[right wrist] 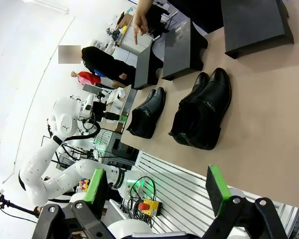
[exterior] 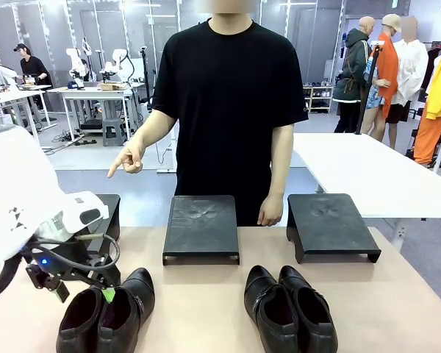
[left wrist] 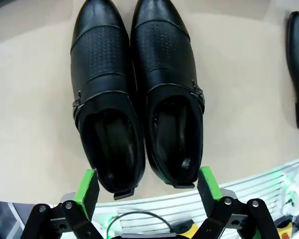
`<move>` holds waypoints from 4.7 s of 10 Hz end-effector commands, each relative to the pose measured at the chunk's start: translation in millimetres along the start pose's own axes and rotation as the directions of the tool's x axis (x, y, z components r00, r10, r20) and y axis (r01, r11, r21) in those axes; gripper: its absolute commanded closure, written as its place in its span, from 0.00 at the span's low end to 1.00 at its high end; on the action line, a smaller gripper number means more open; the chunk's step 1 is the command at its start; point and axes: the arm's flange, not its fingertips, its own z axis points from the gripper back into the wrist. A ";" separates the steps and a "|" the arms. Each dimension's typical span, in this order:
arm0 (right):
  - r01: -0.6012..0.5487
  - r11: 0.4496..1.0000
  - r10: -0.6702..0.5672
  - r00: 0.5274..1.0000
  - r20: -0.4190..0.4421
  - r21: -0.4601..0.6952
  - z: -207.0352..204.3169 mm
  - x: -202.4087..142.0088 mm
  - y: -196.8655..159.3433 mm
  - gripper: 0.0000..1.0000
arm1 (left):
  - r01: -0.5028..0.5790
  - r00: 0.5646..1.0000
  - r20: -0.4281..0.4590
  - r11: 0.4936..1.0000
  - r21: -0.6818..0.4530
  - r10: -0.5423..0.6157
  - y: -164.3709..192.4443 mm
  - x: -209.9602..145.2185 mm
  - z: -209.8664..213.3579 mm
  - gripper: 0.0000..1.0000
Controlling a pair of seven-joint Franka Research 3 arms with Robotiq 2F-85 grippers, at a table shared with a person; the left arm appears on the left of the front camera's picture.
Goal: Place the shoes on the stand as instructed by the person.
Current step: Pick up one pair of Shoes and place it on the Shoes Stand indicated by the person.
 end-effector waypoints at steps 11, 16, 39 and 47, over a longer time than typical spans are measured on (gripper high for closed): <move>-0.023 1.000 0.023 1.000 0.009 0.006 1.0 0.5 1.2 0.00 | -0.003 0.996 -0.085 1.000 -0.001 0.003 22.6 -38.6 -87.8 0.90; -0.023 1.000 0.023 1.000 0.009 0.006 1.0 0.5 1.2 0.00 | -0.014 0.999 -0.051 1.000 0.021 0.016 22.7 -37.9 -85.6 1.00; -0.023 1.000 0.023 1.000 0.009 0.006 1.0 0.5 1.2 0.00 | 0.070 0.954 0.291 0.997 0.011 -0.070 144.4 30.0 113.1 0.92; -0.023 1.000 0.023 1.000 0.009 0.006 1.0 0.5 1.2 0.00 | 0.120 0.916 0.369 0.985 0.125 -0.159 189.1 180.5 60.1 0.92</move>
